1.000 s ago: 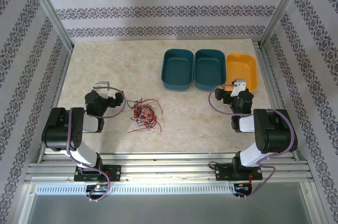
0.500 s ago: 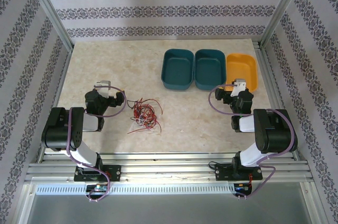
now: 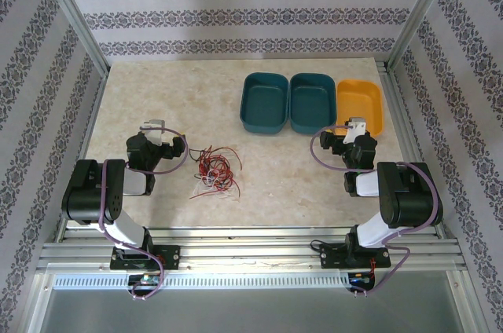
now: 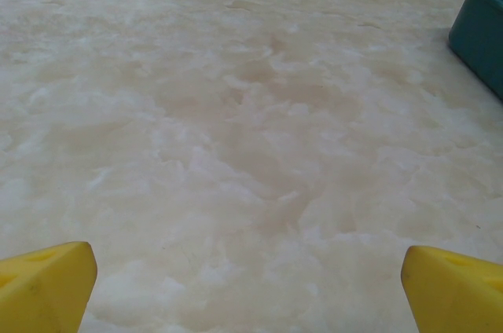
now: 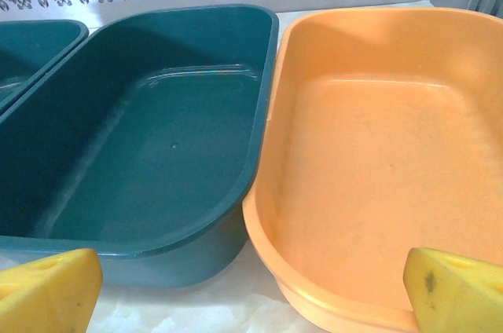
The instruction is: Untangle the cables
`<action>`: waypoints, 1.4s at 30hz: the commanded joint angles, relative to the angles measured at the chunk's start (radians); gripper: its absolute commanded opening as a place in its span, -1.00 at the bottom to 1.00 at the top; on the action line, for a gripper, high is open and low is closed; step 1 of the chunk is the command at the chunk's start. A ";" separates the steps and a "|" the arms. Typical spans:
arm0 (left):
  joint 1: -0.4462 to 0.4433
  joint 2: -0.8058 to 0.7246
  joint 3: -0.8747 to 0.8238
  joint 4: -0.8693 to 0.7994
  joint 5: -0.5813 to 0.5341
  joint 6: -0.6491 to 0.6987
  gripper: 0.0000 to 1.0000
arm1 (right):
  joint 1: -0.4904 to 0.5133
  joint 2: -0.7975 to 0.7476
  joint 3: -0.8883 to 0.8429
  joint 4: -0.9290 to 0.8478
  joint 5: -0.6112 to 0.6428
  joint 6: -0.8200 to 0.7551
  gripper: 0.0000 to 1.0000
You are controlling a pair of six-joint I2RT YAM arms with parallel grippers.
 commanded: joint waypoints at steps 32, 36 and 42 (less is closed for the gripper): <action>-0.343 -0.796 0.118 -1.149 -0.212 -0.580 0.99 | 0.552 -0.684 0.333 -1.256 0.488 0.326 0.96; -0.379 -0.832 0.104 -1.288 -0.206 -0.652 0.99 | 0.688 -0.565 0.382 -1.301 0.422 0.442 0.84; -0.400 -0.814 0.057 -1.216 -0.105 -0.680 0.99 | 0.855 -0.318 0.490 -1.309 0.311 0.581 0.47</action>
